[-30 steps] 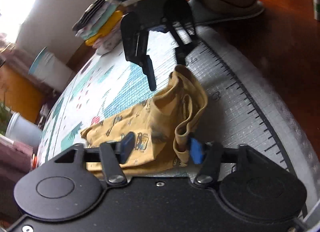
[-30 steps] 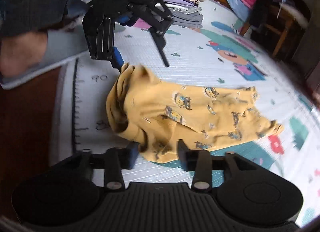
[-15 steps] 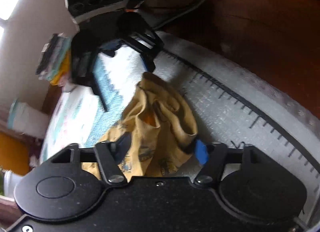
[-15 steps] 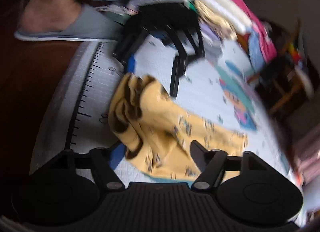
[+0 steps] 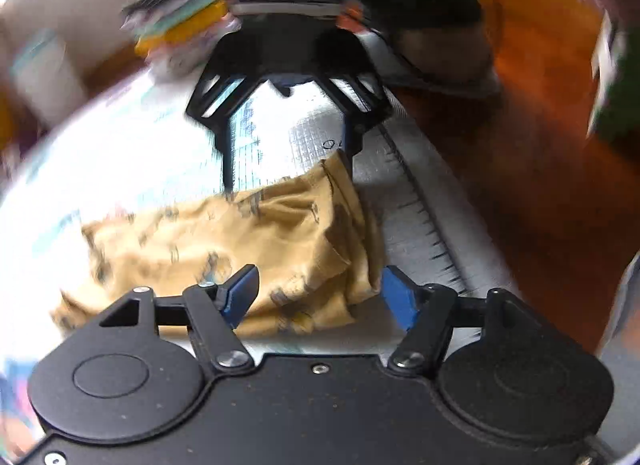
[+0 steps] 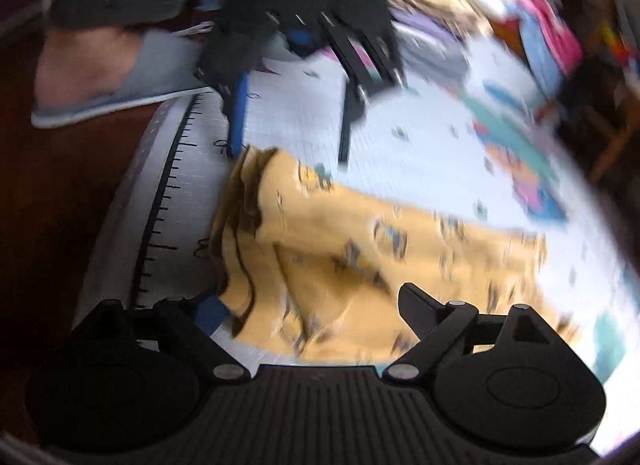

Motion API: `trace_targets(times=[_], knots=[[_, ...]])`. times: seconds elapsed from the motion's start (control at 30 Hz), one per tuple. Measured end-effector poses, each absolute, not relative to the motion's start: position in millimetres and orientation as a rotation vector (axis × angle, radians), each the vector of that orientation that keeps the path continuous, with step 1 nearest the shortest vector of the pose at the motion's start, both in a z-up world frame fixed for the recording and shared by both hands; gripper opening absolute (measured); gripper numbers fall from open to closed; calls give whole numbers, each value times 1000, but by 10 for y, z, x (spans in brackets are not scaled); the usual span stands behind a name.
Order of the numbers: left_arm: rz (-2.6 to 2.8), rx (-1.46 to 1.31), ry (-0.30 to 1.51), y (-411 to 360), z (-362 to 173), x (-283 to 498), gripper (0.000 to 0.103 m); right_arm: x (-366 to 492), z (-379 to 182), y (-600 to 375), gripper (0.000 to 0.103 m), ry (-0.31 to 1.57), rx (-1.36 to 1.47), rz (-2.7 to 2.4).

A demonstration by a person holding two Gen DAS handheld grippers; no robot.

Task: Fold clothes

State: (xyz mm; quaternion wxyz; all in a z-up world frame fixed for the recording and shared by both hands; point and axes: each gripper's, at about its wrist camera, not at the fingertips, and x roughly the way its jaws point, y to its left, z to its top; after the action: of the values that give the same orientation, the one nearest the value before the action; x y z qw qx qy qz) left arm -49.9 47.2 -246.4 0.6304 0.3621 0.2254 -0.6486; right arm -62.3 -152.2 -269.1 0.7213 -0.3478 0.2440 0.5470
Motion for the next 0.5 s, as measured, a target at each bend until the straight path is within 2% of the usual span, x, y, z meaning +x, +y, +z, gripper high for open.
trace_targets(times=[0.1,0.23,0.3,0.33,0.5], knots=[[-1462,746,554,415,-2332,-496,67,-618,-2684,-1580,89,637,-669,1214],[-1424,756,566,118,-2376,-530,66,-617,-2666,-1511,90,652,-626,1249],[-1417,797,592,18,-2492,-526,29,-550,-2653,-1459,90,667,-600,1259],[-1406,746,646,29,-2514,-451,18,-504,-2637,-1454,91,675,-579,1259],[-1237,140,951,462,-2485,168,14,-293,-2587,-1510,92,758,-441,1290]])
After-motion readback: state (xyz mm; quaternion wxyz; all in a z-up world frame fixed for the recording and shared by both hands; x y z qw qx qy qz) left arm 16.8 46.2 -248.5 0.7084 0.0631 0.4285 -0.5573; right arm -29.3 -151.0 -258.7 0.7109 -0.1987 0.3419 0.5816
